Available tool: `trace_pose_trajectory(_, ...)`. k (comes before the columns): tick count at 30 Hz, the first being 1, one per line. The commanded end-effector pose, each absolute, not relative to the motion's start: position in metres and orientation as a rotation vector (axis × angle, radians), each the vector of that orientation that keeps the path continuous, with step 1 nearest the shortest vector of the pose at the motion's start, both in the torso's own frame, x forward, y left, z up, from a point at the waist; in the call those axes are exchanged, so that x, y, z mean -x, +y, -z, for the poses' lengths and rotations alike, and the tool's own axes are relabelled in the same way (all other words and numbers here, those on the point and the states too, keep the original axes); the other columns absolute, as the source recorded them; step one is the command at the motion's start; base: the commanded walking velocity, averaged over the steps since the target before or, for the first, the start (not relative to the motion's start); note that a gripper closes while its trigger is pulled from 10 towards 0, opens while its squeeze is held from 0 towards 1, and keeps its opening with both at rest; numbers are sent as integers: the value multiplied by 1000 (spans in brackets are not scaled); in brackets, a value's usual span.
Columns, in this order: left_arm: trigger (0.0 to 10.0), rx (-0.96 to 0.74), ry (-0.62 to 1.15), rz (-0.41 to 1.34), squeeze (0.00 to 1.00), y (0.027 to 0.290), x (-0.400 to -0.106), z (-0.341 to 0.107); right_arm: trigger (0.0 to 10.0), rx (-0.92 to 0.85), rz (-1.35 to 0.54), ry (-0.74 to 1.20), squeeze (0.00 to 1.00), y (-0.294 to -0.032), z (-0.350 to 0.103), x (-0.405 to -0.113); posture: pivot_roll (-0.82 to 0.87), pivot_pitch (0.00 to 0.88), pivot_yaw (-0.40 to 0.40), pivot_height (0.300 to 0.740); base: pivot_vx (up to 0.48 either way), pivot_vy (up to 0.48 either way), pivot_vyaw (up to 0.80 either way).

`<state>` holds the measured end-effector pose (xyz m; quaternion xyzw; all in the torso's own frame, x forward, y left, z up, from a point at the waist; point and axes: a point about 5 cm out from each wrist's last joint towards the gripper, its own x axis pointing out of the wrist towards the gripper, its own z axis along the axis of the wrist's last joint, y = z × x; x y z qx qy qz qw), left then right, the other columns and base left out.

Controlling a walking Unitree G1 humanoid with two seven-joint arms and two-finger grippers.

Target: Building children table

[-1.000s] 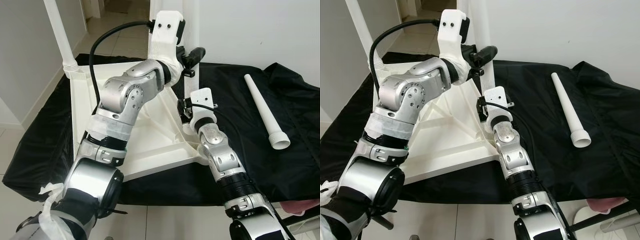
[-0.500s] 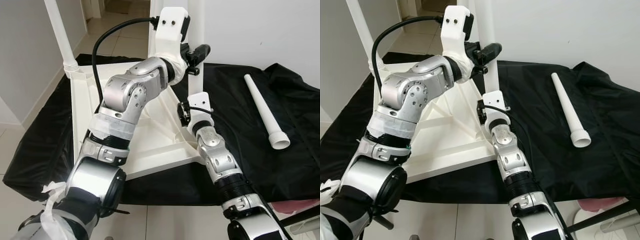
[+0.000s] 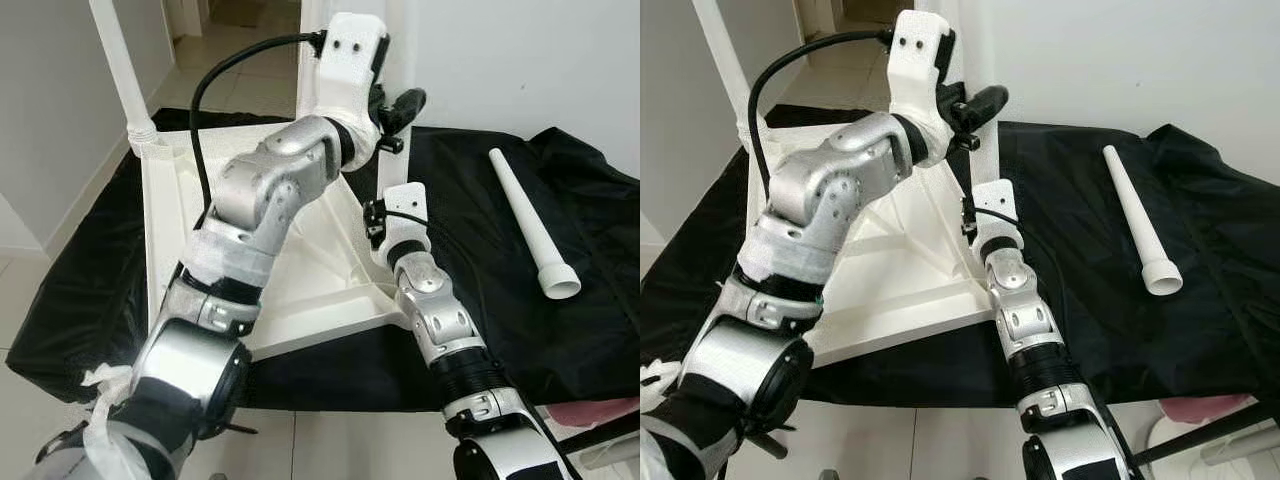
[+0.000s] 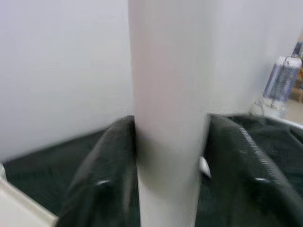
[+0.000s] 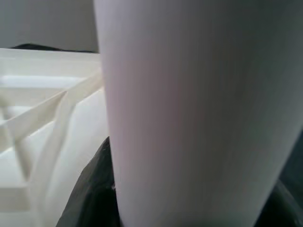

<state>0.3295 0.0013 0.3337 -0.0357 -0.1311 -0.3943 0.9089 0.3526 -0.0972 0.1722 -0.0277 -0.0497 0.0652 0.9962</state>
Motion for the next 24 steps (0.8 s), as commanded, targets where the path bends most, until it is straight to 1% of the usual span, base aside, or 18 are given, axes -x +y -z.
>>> trace_pose_trajectory(1,10000,77,-298,935,1000,-2,-322,-338,10000,-14,-137,-68,0,-100,-168,-352,5,0,-48,740,0,0,0)
trace_pose_trajectory(2,10000,91,-287,945,1000,-2,-322,-337,10000,-49,-137,-66,0,-100,-169,-352,6,0,-50,740,0,0,0)
trace_pose_trajectory(6,10000,72,-308,931,1000,0,-322,-339,10000,-76,-113,-70,0,-105,-172,-353,6,0,-53,740,0,0,0)
trace_pose_trajectory(7,10000,91,-310,922,0,1,-322,-341,10000,-87,-106,-68,0,-106,-172,-353,6,0,-53,740,0,0,0)
trace_pose_trajectory(12,10000,135,-329,922,0,4,-320,-345,10000,-100,-95,-68,0,-110,-172,-354,6,0,-53,740,0,0,0)
trace_pose_trajectory(16,10000,130,-351,903,0,8,-320,-343,10000,-105,-87,-78,0,-112,-173,-353,6,0,-54,740,0,0,0)
trace_pose_trajectory(19,10000,136,-370,827,0,24,-321,-328,10000,-122,-56,-123,0,-123,-176,-348,10,0,-61,740,0,0,0)
trace_pose_trajectory(23,10000,137,-365,811,0,27,-322,-325,10000,-121,-49,-132,0,-126,-176,-347,11,0,-64,740,0,0,0)
trace_pose_trajectory(24,10000,138,-357,786,0,31,-324,-318,10000,-111,-43,-151,0,-131,-176,-345,11,0,-67,740,0,0,0)
